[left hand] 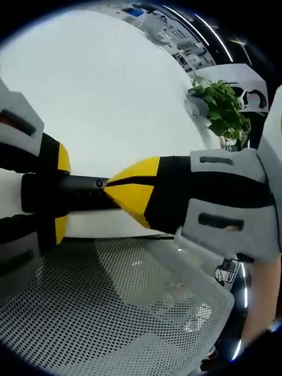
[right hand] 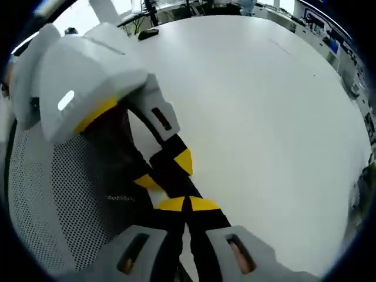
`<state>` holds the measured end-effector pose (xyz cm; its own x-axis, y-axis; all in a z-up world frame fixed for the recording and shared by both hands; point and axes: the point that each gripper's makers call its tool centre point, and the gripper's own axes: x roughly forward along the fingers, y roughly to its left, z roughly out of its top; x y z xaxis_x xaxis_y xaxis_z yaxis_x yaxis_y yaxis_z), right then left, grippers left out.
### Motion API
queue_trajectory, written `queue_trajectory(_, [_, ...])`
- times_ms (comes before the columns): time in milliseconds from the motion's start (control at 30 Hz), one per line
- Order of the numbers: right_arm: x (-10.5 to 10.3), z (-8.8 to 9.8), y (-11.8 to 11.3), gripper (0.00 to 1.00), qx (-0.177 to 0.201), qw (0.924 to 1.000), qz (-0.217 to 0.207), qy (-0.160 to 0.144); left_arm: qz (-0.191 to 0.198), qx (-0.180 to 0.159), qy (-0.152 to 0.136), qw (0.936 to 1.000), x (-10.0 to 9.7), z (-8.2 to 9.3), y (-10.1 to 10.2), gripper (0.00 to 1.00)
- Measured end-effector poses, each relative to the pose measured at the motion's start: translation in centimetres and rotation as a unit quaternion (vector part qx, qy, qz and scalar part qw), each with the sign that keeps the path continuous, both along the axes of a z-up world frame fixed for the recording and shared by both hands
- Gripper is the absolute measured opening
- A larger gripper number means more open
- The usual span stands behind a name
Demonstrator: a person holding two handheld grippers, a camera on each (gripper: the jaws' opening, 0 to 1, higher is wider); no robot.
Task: Press the specified remote control buttons in sequence, fully releasing each button before pressing the next.
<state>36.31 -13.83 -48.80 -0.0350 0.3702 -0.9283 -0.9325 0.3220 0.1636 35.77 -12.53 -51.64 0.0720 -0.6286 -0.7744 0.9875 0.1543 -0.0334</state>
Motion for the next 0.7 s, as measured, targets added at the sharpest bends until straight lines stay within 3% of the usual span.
queue_trajectory(133, [0.0, 0.0, 0.2, 0.00, 0.017, 0.9998, 0.007, -0.002, -0.011, -0.024, 0.047, 0.9986, 0.0, 0.2, -0.1, 0.24])
queue_trajectory(167, [0.0, 0.0, 0.1, 0.00, 0.016, 0.9998, 0.008, -0.003, -0.033, -0.033, 0.053, 0.9975, 0.2, 0.2, 0.0, 0.24])
queue_trajectory(300, [0.8, -0.1, -0.2, 0.00, 0.009, 0.9993, 0.029, -0.021, -0.098, -0.030, 0.038, 0.9940, 0.0, 0.1, 0.3, 0.24])
queue_trajectory(400, [0.8, 0.1, 0.3, 0.00, 0.014, 0.9990, 0.037, -0.021, -0.119, -0.024, 0.040, 0.9918, -0.1, 0.2, 0.3, 0.24])
queue_trajectory(533, [-0.1, -0.2, 0.8, 0.00, 0.007, 0.9975, 0.065, -0.026, -0.122, -0.030, 0.052, 0.9907, 0.1, 0.3, 0.3, 0.24])
queue_trajectory(633, [0.2, -0.8, 0.4, 0.00, -0.013, 0.9941, 0.093, -0.055, -0.114, -0.039, 0.065, 0.9906, 0.2, 0.3, 0.3, 0.24])
queue_trajectory(700, [-0.1, -1.1, 0.5, 0.00, -0.014, 0.9950, 0.086, -0.049, -0.111, -0.044, 0.068, 0.9906, 0.2, 0.3, 0.3, 0.24])
